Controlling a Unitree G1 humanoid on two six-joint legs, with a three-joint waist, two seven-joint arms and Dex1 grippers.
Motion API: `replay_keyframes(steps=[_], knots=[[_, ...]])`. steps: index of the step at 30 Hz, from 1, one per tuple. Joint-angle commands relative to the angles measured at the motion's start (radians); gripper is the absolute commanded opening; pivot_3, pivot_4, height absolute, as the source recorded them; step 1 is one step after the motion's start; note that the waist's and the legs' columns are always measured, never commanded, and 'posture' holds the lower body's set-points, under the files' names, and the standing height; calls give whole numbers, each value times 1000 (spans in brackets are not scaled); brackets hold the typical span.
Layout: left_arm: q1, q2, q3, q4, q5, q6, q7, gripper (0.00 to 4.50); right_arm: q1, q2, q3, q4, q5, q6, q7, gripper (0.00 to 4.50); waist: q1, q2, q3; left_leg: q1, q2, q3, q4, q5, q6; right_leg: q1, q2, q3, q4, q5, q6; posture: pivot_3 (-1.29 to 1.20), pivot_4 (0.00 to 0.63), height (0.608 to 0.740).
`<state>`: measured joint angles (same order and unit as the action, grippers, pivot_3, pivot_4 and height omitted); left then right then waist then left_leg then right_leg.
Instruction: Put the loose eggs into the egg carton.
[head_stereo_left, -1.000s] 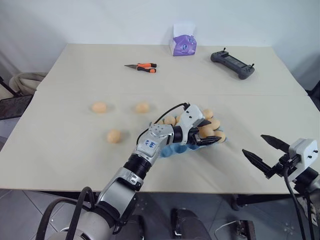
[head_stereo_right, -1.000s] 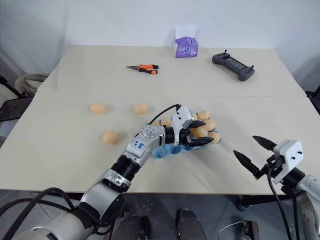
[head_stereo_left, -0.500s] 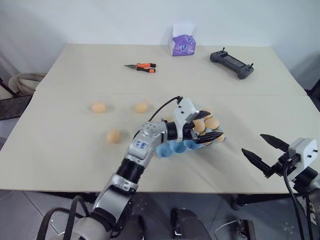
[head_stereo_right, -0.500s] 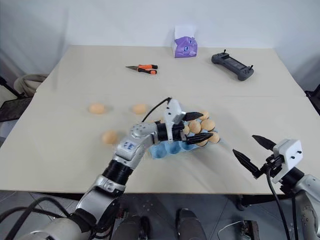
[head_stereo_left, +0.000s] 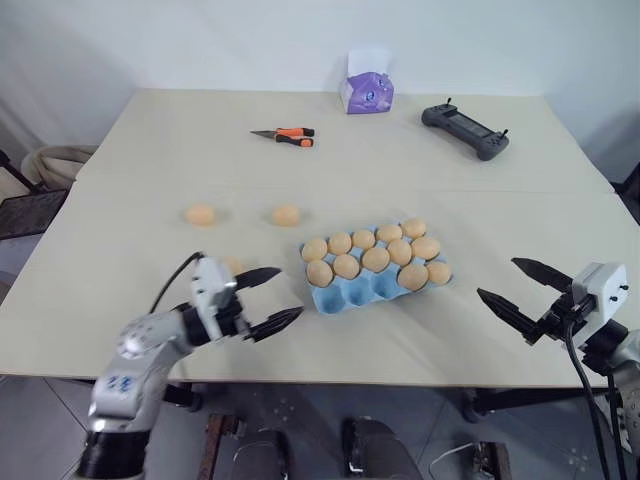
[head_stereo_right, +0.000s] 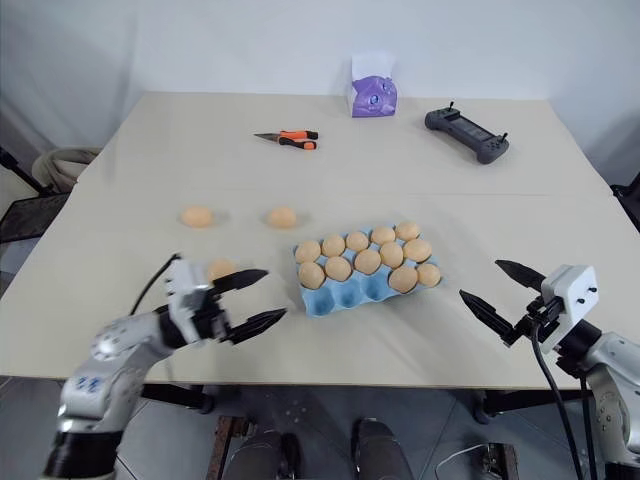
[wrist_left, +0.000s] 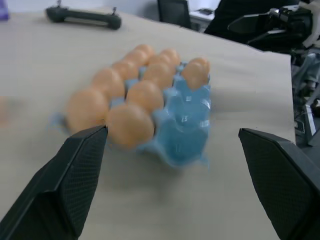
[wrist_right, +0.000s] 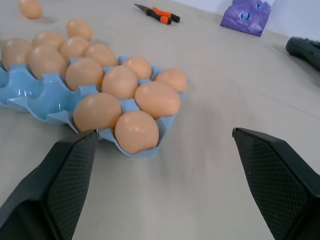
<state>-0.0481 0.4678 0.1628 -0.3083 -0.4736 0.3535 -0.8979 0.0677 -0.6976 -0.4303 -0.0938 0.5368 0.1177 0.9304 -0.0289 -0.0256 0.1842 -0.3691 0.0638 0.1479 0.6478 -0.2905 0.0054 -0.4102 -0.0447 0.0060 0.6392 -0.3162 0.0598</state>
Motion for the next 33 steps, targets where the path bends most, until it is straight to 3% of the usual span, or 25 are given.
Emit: replay_keyframes(steps=[1, 6, 16, 23, 33], knots=[[89, 48, 150, -39, -80, -29, -12, 4474, -24, -22, -5, 14, 4, -8, 28, 4500, 0, 0, 0, 0, 0, 0, 0, 0, 0, 0, 0, 0, 0, 0, 0, 0, 150, 740], [184, 80, 313, 16, -93, -30, 46, 4474, -41, -29, -1, 42, 3, -13, 59, 4500, -1, 0, 0, 0, 1, 0, -1, -1, 0, 0, 0, 0, -2, -1, -1, 0, 150, 740], [216, 69, 434, 61, -98, -29, 153, 4474, -13, -41, -26, 29, 46, 9, 130, 4500, 0, 0, 0, -1, 1, 0, -3, -3, -1, 0, -1, -1, -4, -1, -2, 0, 150, 740], [205, 55, 389, 33, -96, -22, 190, 4474, -32, -40, -17, 45, 32, 6, 121, 4500, -2, 0, 0, -1, 1, 0, -2, -5, -4, -1, -1, -1, -4, -1, -2, 0, 150, 740], [-68, 63, 192, 229, 12, -60, 229, 4474, -49, -22, 5, 39, 18, 9, 92, 4500, -1, 0, 0, -1, 0, 0, -2, -2, 0, 0, -1, -2, -4, 0, -2, 0, 150, 740]])
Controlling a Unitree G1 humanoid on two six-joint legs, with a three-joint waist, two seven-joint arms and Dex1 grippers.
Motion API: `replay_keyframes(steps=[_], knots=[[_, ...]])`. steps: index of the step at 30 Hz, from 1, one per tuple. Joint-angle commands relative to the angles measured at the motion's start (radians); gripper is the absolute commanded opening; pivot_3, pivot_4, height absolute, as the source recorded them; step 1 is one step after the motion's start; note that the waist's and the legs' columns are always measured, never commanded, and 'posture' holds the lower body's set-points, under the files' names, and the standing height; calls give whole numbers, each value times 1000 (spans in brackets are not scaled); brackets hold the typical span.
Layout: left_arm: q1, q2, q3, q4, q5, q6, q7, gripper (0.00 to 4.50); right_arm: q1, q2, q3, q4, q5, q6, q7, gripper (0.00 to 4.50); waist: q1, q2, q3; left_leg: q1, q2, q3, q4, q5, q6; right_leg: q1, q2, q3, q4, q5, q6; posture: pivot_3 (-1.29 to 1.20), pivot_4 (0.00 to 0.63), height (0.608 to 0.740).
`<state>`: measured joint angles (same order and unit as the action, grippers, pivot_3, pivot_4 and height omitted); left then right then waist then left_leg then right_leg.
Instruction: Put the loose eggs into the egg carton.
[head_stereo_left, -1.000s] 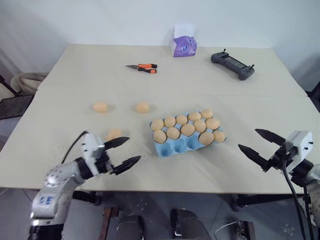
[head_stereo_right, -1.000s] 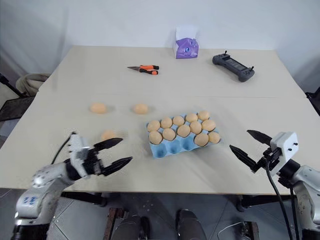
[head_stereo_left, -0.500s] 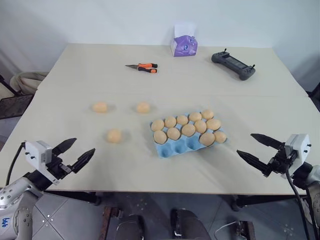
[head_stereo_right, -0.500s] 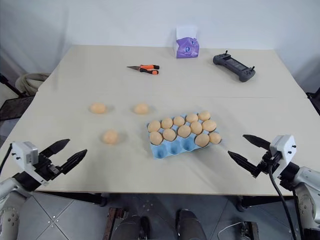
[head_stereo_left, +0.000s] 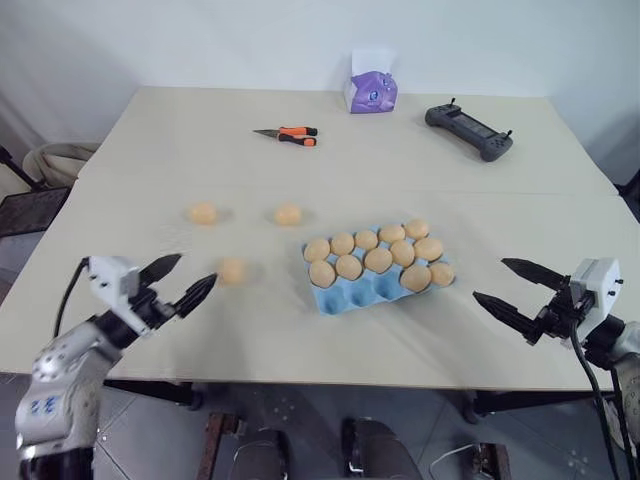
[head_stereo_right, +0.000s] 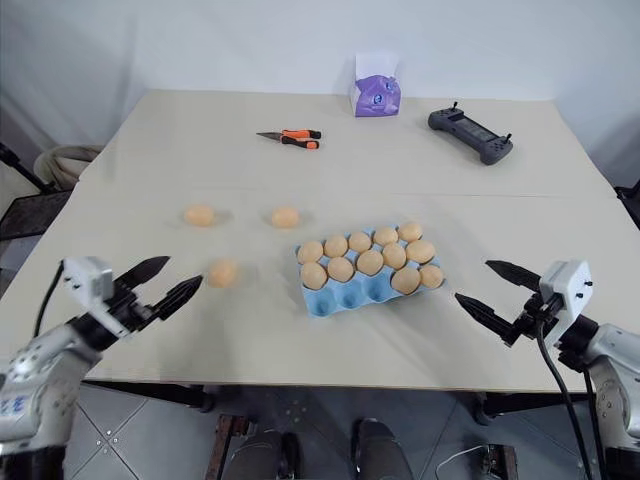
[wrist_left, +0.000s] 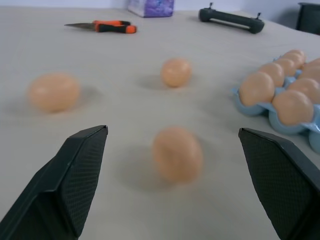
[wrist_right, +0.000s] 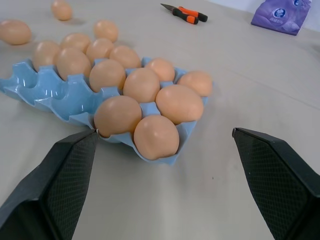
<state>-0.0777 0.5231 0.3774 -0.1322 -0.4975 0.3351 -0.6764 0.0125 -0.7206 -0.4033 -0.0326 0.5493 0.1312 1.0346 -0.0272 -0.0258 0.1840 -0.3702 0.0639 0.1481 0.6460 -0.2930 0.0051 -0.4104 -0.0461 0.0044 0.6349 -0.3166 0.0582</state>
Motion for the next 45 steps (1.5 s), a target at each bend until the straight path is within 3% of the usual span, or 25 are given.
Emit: replay_keyframes(steps=[1, 13, 16, 21, 33, 38, 45], knots=[[-61, 9, -38, 85, 51, -44, 10, 4474, 12, 2, -24, -27, 7, -4, -16, 4500, -5, 0, 0, 0, 0, 1, 0, 0, 0, 0, 1, 0, 0, 0, 0, 0, 150, 740], [-210, 22, -178, 309, 146, -58, -46, 4474, 68, 6, -39, -74, 17, -3, -56, 4500, -1, 0, 0, 0, 1, 1, 1, 0, 0, -1, 2, 1, 1, 0, 1, 0, 150, 740], [-237, 24, -184, 353, 168, -60, -36, 3852, 72, 8, -39, -80, 17, -3, -65, 4500, -1, 0, 0, 0, 1, 1, 1, 0, 0, -1, 2, 1, 1, 0, 1, 0, 150, 740], [-228, 27, -182, 305, 144, -52, -81, 2276, 74, 6, -38, -80, 17, -2, -73, 4500, -1, 0, 0, 0, 1, 1, 0, 0, -1, -2, 2, 1, 1, 0, 1, 0, 150, 740], [-285, 16, -274, 59, 33, 136, -178, 2276, 63, 19, -25, -81, 10, -8, -92, 4500, -1, 0, 0, 0, 1, 1, 1, 1, -1, -1, 2, 1, 2, 0, 1, 0, 150, 740], [-342, -79, -376, 54, 65, 132, -146, 2276, 76, 25, -30, -91, 10, -10, -102, 4500, 1, 0, 0, 0, 1, 1, 2, 1, -1, -1, 2, 1, 2, 0, 1, 0, 150, 740], [-485, -293, -497, 216, 141, -4, -117, 2276, 80, 29, -30, -102, 8, -14, -116, 4500, 2, 0, 0, 0, -2, 2, 4, 2, 1, 0, 2, 2, 2, 2, 4, 0, 150, 740]])
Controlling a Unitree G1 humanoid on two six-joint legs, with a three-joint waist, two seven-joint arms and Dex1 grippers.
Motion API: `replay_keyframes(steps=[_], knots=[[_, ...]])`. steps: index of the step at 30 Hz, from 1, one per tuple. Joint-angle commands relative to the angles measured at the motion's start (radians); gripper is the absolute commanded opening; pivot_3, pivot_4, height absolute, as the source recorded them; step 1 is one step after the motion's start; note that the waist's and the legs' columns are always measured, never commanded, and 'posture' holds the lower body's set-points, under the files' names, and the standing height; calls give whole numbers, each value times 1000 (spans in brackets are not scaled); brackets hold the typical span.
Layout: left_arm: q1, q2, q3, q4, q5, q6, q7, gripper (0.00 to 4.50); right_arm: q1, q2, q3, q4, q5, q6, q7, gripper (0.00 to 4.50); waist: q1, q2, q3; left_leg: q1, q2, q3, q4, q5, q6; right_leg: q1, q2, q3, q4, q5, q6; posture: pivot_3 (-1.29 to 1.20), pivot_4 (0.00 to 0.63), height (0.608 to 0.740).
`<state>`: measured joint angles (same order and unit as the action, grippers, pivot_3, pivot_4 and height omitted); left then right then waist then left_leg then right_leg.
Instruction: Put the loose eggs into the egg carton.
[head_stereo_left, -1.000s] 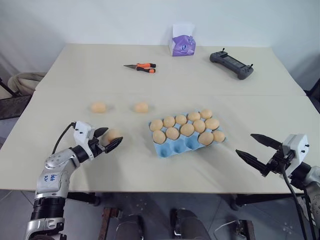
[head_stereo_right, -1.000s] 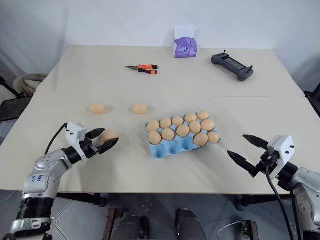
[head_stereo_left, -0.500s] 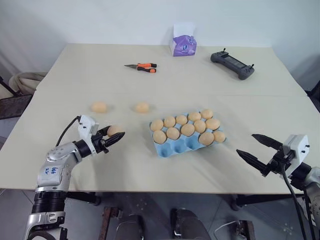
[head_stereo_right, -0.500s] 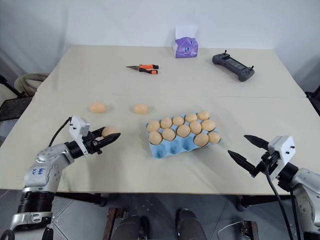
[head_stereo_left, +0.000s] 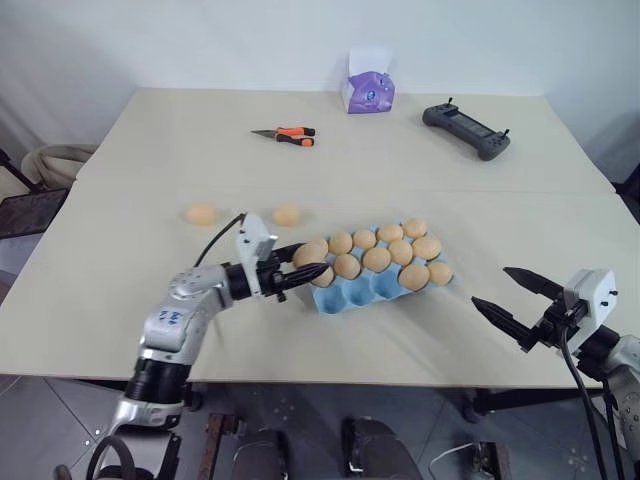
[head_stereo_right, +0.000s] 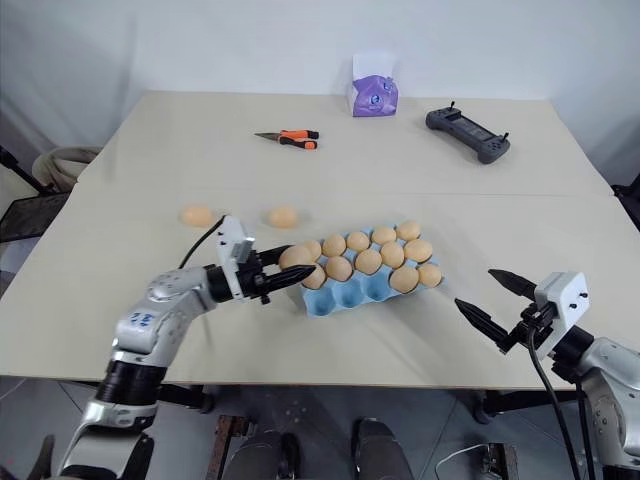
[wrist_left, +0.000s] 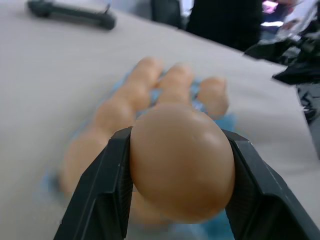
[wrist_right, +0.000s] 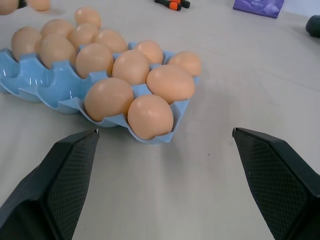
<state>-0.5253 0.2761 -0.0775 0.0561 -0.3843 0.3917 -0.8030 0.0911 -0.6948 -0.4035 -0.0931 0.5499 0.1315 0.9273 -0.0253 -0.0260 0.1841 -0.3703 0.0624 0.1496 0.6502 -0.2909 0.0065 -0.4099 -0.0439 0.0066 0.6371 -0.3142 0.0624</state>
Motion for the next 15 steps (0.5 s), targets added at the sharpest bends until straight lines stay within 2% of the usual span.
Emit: replay_keyframes(steps=[1, 6, 11, 15], knots=[[-52, -71, -51, 50, 36, -69, 14, 2276, 7, 5, -33, -48, 9, -14, -13, 4500, 0, 0, 0, 0, 0, 0, 0, 0, 0, 0, 0, 0, 0, 0, 0, 0, 150, 740], [-122, -146, -121, 189, 118, -160, 9, 2276, 47, 14, -48, -76, 12, -17, -26, 4500, -2, 0, 0, 0, 1, 0, -1, 0, -1, -1, 2, 1, -1, 0, 0, 0, 150, 740], [-176, -194, -135, 297, 159, -227, 9, 2276, 76, 23, -61, -94, 14, -20, -39, 4500, -2, 0, 0, 0, 1, 0, -1, 0, -1, -1, 2, 1, -1, 0, 0, 0, 150, 740], [-186, -207, -154, 300, 160, -223, -36, 2276, 88, 31, -65, -107, 13, -18, -48, 4500, -2, 0, 0, 0, 0, 0, -1, 0, 0, -1, 1, 1, -1, 0, 0, 0, 150, 740]])
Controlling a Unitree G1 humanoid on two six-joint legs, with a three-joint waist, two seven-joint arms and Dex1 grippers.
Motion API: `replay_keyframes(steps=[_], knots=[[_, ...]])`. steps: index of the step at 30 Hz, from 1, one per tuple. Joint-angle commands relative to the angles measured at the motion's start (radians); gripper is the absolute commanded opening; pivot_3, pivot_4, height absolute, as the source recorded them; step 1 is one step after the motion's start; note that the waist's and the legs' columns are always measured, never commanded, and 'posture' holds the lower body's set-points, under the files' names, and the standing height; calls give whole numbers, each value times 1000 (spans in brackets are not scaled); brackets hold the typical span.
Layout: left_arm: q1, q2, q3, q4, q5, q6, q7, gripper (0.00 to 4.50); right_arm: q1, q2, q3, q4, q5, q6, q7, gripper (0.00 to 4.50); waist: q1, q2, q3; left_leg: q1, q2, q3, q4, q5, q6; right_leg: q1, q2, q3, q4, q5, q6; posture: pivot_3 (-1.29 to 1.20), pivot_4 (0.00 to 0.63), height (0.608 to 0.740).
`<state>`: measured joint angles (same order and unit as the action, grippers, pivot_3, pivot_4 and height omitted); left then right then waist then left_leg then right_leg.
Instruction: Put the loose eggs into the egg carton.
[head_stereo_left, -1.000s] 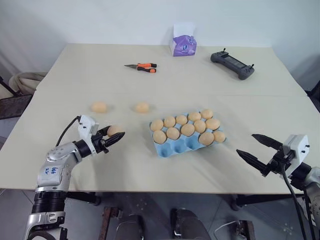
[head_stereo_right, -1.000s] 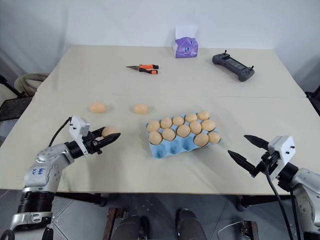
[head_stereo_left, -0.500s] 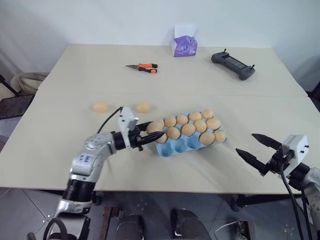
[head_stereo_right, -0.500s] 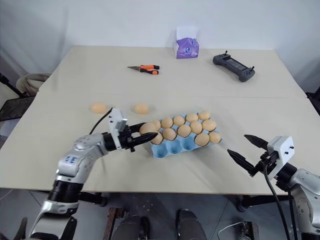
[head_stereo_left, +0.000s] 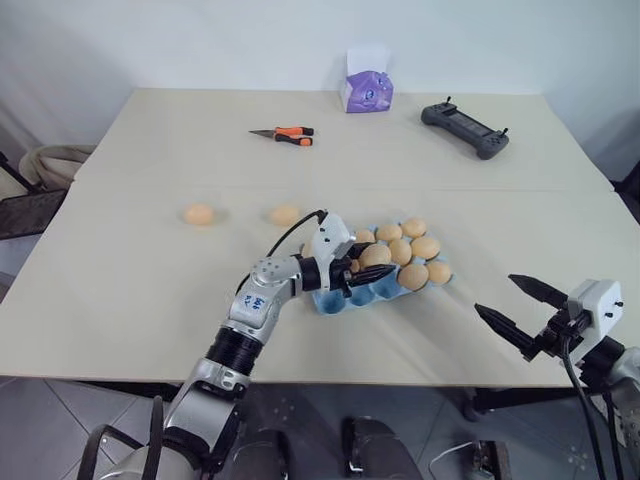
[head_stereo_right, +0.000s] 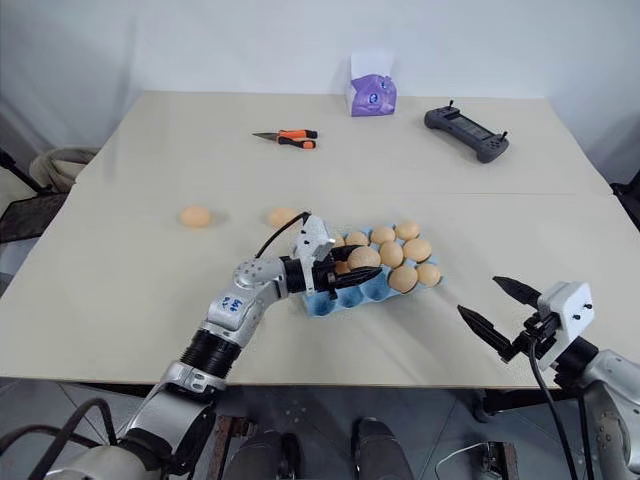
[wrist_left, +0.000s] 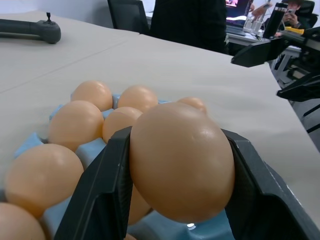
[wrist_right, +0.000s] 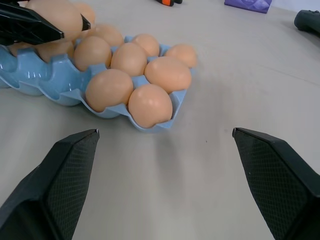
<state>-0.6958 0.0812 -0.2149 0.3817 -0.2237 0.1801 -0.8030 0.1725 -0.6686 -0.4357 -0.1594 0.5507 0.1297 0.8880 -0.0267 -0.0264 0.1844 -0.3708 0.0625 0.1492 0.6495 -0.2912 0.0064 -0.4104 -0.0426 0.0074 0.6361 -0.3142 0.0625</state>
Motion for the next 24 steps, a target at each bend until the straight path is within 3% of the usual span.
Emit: replay_keyframes(steps=[1, 15, 18, 23, 24], knots=[[-5, -8, -30, -49, -6, 3, -59, 2276, 9, 6, -34, -43, 12, -16, -10, 4500, -1, 0, 0, 0, 0, 0, 0, 0, 0, 0, 0, 0, 0, 0, 0, 0, 150, 740], [33, 24, -49, -138, 7, 77, -69, 2276, 5, 11, -23, -47, 10, -11, -24, 4500, 0, 0, 0, 0, 0, 0, 0, 0, 0, 0, 0, 0, 0, 0, 0, 0, 150, 740], [28, 14, -50, -131, 15, 63, -48, 2915, 1, 11, -22, -47, 10, -11, -23, 4500, 0, 0, 0, 0, 0, 0, -1, 0, 0, 0, 0, 0, 0, 0, 0, 0, 150, 740], [29, 7, -46, -152, 8, 58, -45, 4423, 3, 11, -24, -51, 11, -9, -23, 4500, 0, 0, 0, 0, 0, 0, 0, 0, 0, 0, 0, 0, 0, 0, 0, 0, 150, 740], [31, 8, -43, -160, 7, 53, -44, 4479, 5, 11, -24, -52, 11, -8, -23, 4500, 0, 0, 0, 0, 0, 0, 0, 0, 0, 0, 0, 0, 0, 0, 0, 0, 150, 740]])
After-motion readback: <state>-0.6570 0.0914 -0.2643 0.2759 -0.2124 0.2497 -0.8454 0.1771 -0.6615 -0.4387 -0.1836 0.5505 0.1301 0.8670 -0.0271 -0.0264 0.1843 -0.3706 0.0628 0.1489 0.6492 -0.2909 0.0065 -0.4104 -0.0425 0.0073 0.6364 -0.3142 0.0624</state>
